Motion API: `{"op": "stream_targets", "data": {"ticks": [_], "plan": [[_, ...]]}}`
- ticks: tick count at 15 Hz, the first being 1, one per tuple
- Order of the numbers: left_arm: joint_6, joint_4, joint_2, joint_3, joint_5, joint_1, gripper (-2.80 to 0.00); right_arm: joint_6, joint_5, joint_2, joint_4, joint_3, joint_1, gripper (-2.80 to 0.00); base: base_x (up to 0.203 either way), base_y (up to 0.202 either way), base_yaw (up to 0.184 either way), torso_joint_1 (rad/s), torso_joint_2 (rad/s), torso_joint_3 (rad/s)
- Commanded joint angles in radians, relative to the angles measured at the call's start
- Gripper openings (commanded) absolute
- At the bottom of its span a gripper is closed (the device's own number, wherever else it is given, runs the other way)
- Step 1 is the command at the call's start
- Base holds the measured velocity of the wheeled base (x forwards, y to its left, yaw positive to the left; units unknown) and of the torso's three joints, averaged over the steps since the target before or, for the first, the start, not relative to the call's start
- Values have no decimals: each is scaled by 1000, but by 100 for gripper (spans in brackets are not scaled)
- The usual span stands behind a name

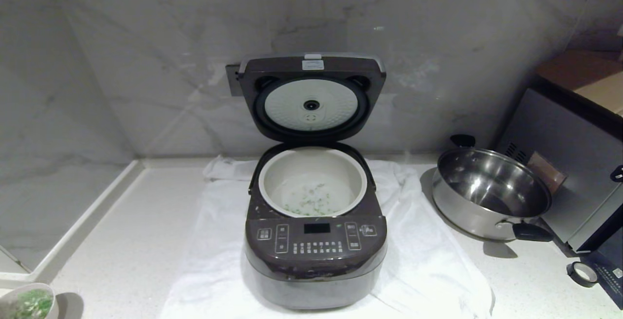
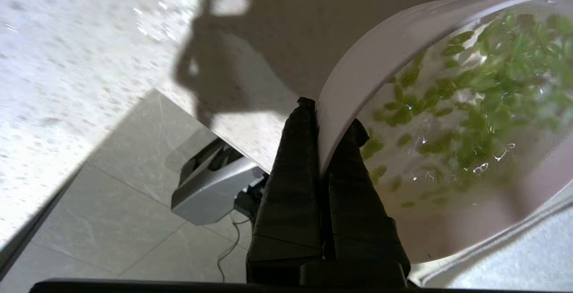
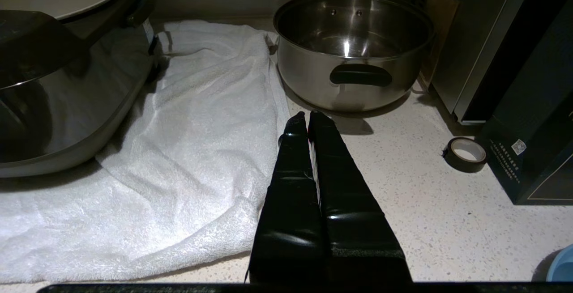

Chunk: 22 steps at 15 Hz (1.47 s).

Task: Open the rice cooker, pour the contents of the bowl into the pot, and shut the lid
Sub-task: Pour the water from the bowl into the rice cooker

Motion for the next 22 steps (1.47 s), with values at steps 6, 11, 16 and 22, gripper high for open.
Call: {"op": "stream_targets", "data": {"ticks": [6,11,16,22], "plan": [[-2,1,-85,104,-11,-98,-280,0,0,0,-1,2,0,-280,0,0,0,0,0,0],[-59,1,-150,173,-12,-243,-280,2,0,0,-1,2,0,-280,0,0,0,0,0,0],[-205,3,-196,166,-11,-424,-280,2,0,0,-1,2,0,-280,0,0,0,0,0,0],[-339,120,-219,23,-13,-569,-280,2,0,0,-1,2,0,-280,0,0,0,0,0,0]]}}
